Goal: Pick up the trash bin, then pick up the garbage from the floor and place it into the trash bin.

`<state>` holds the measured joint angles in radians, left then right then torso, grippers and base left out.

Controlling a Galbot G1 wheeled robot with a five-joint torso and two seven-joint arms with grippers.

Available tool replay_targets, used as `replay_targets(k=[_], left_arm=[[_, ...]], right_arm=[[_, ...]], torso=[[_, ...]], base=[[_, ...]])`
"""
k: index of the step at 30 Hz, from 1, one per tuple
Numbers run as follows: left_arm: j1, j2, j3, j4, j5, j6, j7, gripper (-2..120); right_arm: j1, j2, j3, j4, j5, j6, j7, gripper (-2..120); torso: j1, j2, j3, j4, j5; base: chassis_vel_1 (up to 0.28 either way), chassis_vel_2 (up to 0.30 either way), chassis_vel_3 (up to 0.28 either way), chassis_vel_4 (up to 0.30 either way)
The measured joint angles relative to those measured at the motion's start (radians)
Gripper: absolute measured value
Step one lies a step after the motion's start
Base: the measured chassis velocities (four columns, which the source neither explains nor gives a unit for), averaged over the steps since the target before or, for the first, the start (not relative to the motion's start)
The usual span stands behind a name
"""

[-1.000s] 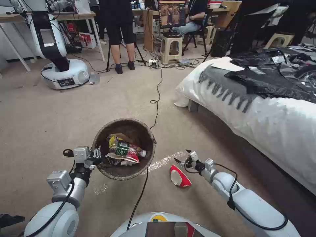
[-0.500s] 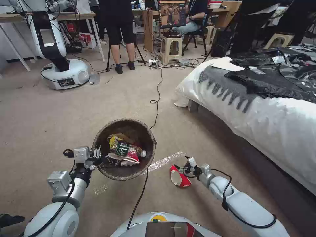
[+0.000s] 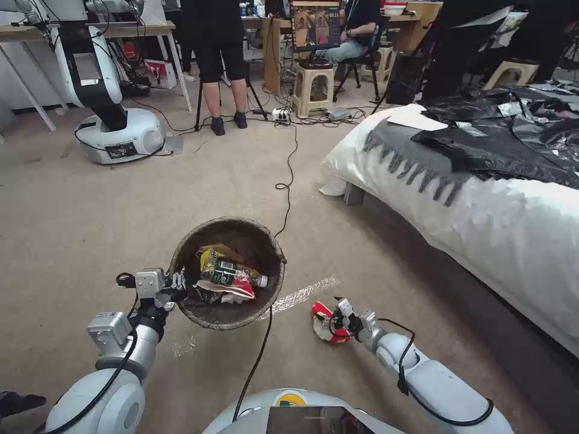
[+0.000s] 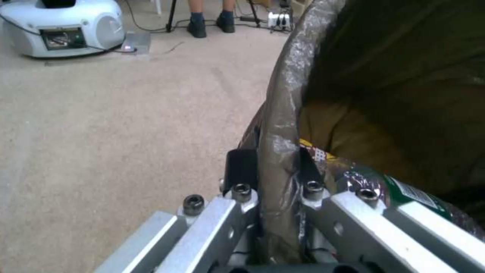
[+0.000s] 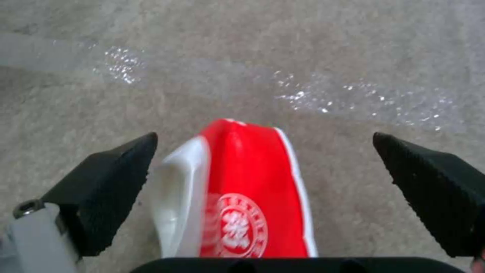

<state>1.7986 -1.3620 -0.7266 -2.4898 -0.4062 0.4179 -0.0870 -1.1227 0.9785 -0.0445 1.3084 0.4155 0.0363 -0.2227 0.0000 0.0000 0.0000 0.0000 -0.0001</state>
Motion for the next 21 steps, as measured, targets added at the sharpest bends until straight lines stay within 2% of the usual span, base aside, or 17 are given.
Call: replay_targets(k=[10,21], left_arm=[[-0.005,0.002,0.001,0.004,-0.001,0.000,0.002,0],[-0.010,0.003,0.002,0.011,-0.003,-0.002,0.003,0]], right_arm=[[-0.017,0.007,-0.015,0.012,-0.022,0.001,0.003,100],[-0.020,0.026,-0.019,-0.027,-0.047,0.003,-0.001,99]], torso=[[0.000,0.000,0.000,0.0000,0.0000],[0.000,0.000,0.000,0.0000,0.0000]], base=[[0.000,0.000,0.000,0.000],[0.000,0.000,0.000,0.000]])
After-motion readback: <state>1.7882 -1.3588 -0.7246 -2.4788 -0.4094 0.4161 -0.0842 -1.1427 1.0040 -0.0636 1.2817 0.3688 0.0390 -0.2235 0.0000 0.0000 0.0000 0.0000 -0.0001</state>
